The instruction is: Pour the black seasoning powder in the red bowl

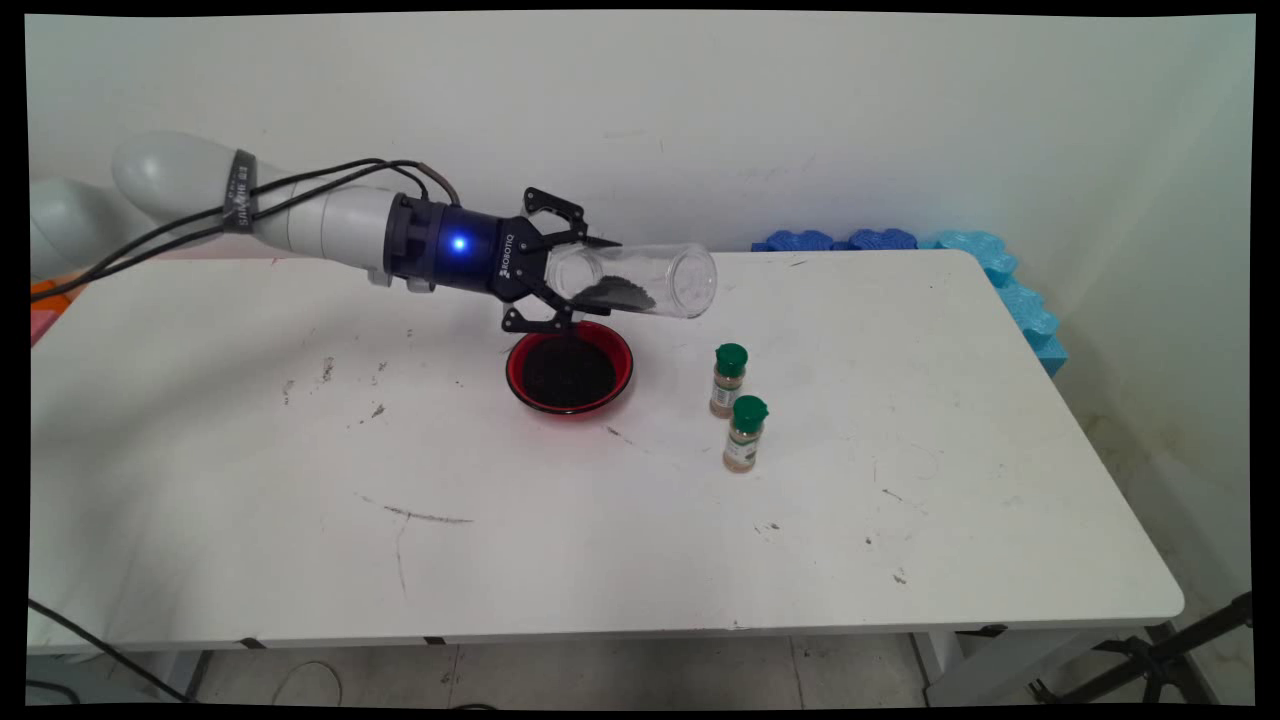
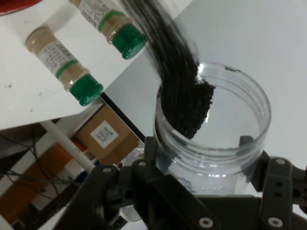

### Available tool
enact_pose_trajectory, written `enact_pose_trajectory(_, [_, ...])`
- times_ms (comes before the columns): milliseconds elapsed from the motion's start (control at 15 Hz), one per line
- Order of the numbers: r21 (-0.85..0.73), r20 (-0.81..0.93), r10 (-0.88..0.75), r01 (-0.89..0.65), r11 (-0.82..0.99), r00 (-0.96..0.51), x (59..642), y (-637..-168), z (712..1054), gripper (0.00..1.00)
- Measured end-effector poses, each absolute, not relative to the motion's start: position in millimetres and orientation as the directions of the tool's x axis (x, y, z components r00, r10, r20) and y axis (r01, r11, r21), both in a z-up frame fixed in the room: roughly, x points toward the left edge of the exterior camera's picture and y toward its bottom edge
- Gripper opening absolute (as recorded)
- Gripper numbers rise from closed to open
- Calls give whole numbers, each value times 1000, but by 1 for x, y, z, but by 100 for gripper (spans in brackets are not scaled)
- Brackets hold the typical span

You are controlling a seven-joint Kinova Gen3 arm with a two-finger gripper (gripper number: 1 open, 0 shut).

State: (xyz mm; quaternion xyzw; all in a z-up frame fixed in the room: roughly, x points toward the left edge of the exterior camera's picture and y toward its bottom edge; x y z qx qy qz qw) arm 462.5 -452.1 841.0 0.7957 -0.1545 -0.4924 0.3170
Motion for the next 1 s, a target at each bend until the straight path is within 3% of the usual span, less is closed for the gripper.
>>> enact_pose_trajectory(1000, [902, -215, -902, -277, -331, 375, 468, -450, 846, 0])
